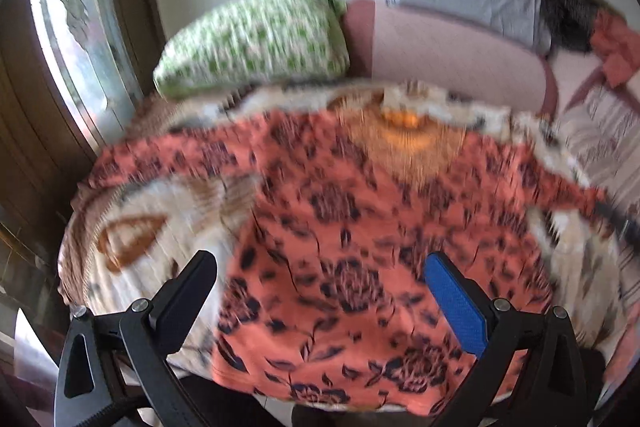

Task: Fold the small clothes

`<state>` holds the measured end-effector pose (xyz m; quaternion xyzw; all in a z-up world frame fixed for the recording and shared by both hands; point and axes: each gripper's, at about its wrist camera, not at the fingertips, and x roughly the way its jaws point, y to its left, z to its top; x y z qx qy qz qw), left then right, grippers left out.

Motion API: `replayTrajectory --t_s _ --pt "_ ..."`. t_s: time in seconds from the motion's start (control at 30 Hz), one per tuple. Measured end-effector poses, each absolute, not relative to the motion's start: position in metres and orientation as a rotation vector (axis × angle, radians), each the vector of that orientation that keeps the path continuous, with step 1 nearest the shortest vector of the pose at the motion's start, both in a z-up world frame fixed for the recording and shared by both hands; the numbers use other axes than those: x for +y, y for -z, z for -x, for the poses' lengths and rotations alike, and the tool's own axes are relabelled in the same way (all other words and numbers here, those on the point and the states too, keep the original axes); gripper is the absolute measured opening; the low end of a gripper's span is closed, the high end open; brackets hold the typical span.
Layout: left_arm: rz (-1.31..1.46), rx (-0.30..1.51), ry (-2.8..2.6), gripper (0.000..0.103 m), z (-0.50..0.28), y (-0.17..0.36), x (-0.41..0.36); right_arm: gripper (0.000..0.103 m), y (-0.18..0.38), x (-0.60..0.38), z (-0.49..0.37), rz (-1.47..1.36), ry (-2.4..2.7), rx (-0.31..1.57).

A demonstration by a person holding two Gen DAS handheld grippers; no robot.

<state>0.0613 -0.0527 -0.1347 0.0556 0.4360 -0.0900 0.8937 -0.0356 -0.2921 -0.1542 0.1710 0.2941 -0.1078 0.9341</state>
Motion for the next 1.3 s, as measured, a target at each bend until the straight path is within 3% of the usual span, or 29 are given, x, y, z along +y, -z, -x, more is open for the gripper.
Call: replayTrajectory --t_s 0.17,0.37,0.53,0.73,0.8,0.83,0.87,0.97,1.3 --pt "-0.197 1.073 0.195 0.103 -0.056 0.200 -0.081 0.103 0.219 -0.422 0.029 -0.634 0.329 0.572" --pt "-0.187 1.072 0.342 0.103 -0.037 0.219 -0.112 0.100 0.328 -0.600 0.057 -1.220 0.418 0.472" --pt "-0.160 1.054 0.484 0.103 -0.043 0.210 -0.144 0.089 0.374 -0.675 0.070 -1.479 0.434 0.264" --pt "-0.225 1.106 0.526 0.103 -0.052 0.225 -0.162 0.066 0.403 -0.719 0.048 -1.571 0.536 0.235" --pt "-0.236 1.141 0.524 0.103 -0.054 0.232 -0.163 0.060 0.403 -0.727 0.041 -1.566 0.564 0.200" --pt "-0.234 1.153 0.522 0.103 -0.055 0.235 -0.163 0.047 0.401 -0.733 0.037 -1.556 0.570 0.195" --pt "-0.228 1.168 0.520 0.103 -0.057 0.238 -0.162 0.027 0.400 -0.737 0.031 -1.533 0.584 0.208" --pt "-0.211 1.188 0.513 0.103 -0.063 0.242 -0.159 0.011 0.396 -0.745 0.019 -1.507 0.642 0.256" --pt "-0.163 1.075 0.421 0.103 -0.090 0.215 -0.118 0.007 0.256 -0.664 -0.048 -1.235 0.305 0.199"
